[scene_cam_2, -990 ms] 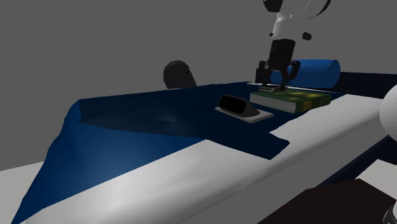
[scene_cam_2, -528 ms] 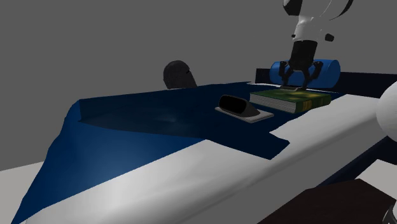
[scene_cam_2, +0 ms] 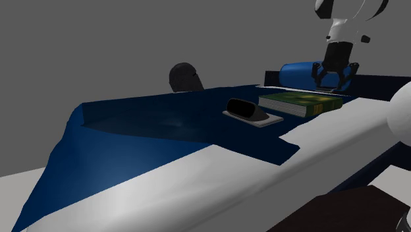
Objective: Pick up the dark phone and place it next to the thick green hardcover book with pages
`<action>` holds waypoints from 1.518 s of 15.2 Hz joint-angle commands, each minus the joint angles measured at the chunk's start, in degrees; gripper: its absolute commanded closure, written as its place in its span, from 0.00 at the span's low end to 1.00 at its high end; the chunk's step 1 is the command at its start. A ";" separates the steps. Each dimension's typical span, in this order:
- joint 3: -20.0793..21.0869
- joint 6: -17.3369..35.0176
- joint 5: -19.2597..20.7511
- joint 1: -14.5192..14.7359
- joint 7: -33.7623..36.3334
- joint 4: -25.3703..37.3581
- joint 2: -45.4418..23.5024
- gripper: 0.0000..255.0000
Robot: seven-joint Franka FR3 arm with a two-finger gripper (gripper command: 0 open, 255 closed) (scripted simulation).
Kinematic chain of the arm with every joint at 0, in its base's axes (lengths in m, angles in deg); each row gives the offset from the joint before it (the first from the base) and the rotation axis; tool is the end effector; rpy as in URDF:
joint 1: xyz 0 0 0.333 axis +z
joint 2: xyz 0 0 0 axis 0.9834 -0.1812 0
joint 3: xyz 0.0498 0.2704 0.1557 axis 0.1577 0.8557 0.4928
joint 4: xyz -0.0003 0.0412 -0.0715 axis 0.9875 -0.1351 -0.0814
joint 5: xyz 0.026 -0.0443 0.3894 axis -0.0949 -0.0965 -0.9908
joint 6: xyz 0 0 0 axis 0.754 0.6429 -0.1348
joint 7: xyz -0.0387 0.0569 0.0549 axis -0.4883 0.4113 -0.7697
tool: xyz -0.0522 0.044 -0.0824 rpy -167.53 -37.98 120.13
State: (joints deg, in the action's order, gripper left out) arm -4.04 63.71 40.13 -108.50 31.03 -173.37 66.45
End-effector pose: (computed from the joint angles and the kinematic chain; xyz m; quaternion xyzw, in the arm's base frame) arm 0.4515 -0.2228 0.4602 -0.8412 0.5300 0.0890 0.0592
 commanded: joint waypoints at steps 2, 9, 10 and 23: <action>-1.97 -0.85 0.87 -1.72 -3.39 3.28 -2.85 1.00; -5.97 -4.00 1.92 -5.78 -10.88 14.81 -12.08 1.00; -6.46 -4.58 1.95 -6.37 -11.90 16.78 -13.58 1.00; -7.31 1.86 1.55 -7.70 -14.83 15.47 -18.98 1.00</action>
State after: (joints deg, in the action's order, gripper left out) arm -11.30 64.80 41.73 -116.11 16.44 -157.55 47.88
